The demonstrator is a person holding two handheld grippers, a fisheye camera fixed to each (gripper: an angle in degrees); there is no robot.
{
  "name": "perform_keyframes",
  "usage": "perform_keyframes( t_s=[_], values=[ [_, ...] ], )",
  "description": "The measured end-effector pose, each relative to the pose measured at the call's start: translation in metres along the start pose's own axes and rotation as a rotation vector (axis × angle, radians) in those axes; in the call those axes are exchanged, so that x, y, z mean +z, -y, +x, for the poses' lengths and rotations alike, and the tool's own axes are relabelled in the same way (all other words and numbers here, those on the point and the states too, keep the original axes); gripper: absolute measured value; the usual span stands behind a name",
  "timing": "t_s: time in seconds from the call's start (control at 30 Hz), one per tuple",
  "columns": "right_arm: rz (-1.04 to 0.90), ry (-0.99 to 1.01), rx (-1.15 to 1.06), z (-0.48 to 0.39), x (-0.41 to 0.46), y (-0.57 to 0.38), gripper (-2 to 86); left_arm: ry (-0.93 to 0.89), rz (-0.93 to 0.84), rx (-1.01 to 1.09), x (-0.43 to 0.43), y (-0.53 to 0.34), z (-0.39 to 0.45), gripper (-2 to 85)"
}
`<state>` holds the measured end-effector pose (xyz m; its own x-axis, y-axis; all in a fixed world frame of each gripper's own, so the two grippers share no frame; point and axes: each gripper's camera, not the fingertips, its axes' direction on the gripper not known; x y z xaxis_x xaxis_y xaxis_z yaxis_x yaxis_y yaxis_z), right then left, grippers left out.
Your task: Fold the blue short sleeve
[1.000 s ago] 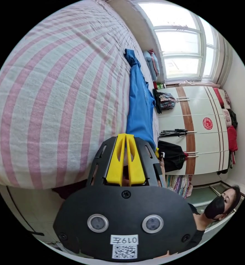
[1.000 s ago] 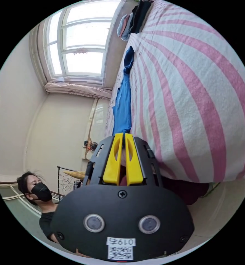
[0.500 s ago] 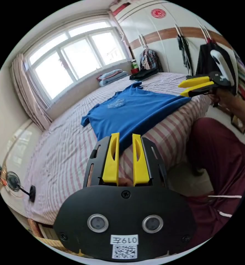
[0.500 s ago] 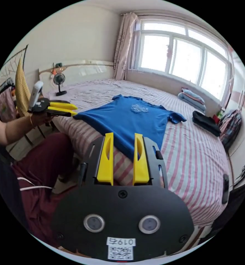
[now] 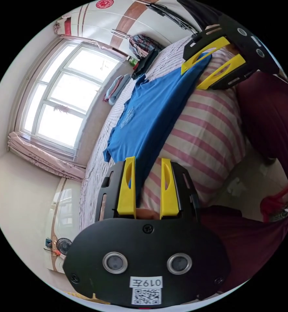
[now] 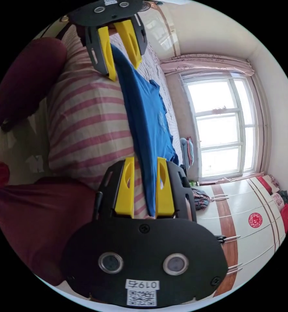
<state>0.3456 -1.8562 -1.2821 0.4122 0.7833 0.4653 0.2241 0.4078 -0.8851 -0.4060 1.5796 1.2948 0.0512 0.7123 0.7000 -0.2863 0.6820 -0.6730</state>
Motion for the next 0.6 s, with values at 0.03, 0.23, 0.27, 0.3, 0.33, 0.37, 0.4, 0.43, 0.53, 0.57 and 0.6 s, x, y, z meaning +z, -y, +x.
perform_keyframes(
  t_s=[0.03, 0.23, 0.27, 0.3, 0.33, 0.37, 0.4, 0.43, 0.53, 0.57, 0.6],
  values=[
    [-0.007, -0.008, 0.000, -0.005, 0.001, 0.012, 7.2, 0.001, -0.006, 0.009, -0.003, 0.006, 0.004, 8.7],
    [0.015, 0.076, 0.093, -0.002, -0.006, 0.043, 0.8, -0.040, -0.040, -0.022, -0.015, 0.023, 0.012, 3.3],
    [0.022, 0.102, 0.108, 0.001, -0.008, 0.044, 0.6, -0.048, -0.038, -0.030, -0.018, 0.023, 0.011, 2.8],
    [0.038, 0.140, 0.136, 0.007, -0.010, 0.044, 0.4, -0.054, -0.034, -0.041, -0.019, 0.023, 0.010, 2.5],
    [0.060, 0.174, 0.167, 0.015, -0.013, 0.042, 0.3, -0.072, -0.025, -0.061, -0.024, 0.023, 0.006, 2.2],
    [0.068, 0.196, 0.182, 0.019, -0.014, 0.042, 0.2, -0.088, -0.013, -0.083, -0.029, 0.023, 0.001, 2.0],
    [0.077, 0.241, 0.215, 0.027, -0.014, 0.041, 0.2, -0.100, -0.009, -0.095, -0.031, 0.023, -0.002, 1.9],
    [0.090, 0.281, 0.260, 0.037, -0.013, 0.039, 0.1, -0.132, -0.002, -0.123, -0.034, 0.023, -0.009, 1.7],
    [0.134, 0.414, 0.381, 0.066, -0.009, 0.034, 0.2, -0.209, 0.043, -0.221, -0.043, 0.016, -0.034, 1.6],
    [0.144, 0.444, 0.408, 0.071, -0.007, 0.033, 0.2, -0.263, 0.068, -0.246, -0.046, 0.012, -0.044, 1.5],
    [0.164, 0.501, 0.453, 0.081, -0.003, 0.029, 0.3, -0.288, 0.080, -0.260, -0.047, 0.010, -0.049, 1.5]
  ],
)
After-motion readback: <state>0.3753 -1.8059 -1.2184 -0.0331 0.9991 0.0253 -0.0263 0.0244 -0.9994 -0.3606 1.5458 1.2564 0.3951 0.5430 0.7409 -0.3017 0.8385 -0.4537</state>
